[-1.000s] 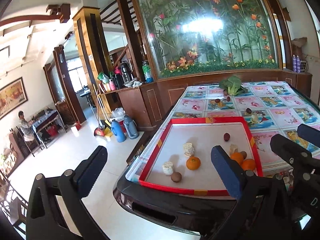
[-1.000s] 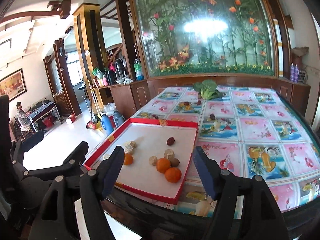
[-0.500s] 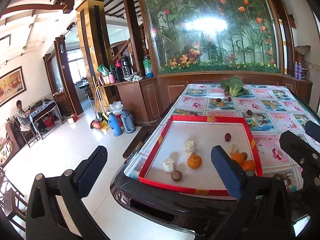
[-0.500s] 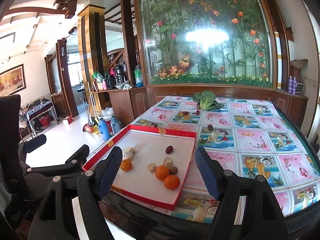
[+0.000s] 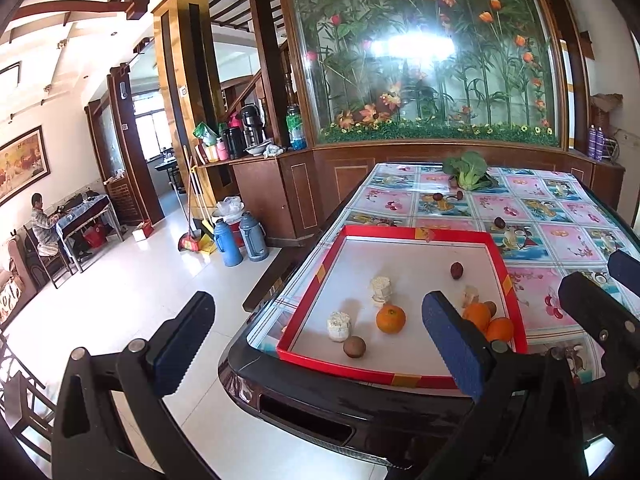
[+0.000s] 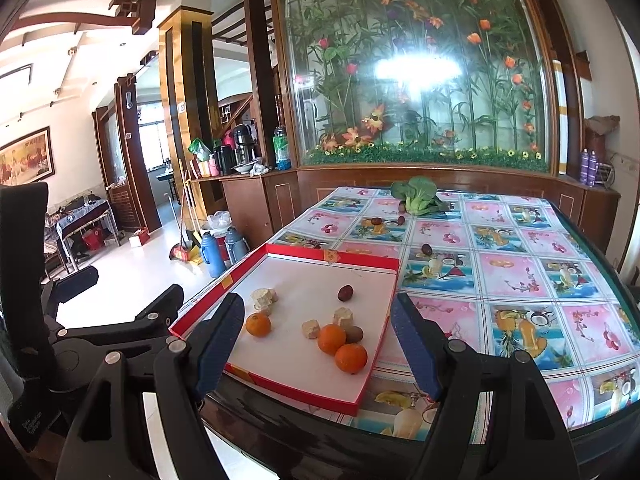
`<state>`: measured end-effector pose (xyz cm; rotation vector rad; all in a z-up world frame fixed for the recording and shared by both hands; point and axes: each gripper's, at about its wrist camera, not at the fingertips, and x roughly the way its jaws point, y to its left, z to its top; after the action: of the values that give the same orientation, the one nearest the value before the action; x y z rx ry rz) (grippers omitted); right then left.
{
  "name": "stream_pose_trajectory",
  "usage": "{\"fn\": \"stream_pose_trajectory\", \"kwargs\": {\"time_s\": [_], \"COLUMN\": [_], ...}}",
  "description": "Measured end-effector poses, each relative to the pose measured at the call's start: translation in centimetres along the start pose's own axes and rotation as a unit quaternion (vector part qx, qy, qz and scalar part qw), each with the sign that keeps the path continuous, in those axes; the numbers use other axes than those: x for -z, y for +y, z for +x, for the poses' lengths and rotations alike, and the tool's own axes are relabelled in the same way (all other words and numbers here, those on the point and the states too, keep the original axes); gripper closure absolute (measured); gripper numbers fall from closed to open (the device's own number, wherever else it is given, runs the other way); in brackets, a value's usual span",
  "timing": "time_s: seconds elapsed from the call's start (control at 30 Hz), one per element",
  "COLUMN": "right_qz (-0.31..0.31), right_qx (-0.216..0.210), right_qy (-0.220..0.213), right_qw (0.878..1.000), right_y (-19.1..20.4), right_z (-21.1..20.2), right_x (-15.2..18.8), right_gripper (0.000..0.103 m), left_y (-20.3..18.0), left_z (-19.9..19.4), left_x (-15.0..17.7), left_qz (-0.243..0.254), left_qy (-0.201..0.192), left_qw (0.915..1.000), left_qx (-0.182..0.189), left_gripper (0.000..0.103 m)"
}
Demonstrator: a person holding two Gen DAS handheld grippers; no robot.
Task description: Organize fruits
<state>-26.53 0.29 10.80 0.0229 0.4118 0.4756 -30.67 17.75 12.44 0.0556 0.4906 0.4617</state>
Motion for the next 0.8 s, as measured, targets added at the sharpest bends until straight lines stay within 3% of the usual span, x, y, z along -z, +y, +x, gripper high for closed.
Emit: {"fn": "stream_pose_trajectory", "kwargs": {"time_s": [0.8], "right_qz": [-0.004], "right_qx": [-0.001], "right_qy": [0.010], "right_qw": [1.000], "right_y": [0.34], "right_z": [0.11], "right_x": [0.40], "right_gripper": [0.027], "left_y": [0.03], "left_z": [0.11], "left_x": [0.20], "left_qz": [0.002], "left_qy": [0.005], "left_qw": [1.0000], "left_qx": [0.003], "left_gripper": [0.000]}}
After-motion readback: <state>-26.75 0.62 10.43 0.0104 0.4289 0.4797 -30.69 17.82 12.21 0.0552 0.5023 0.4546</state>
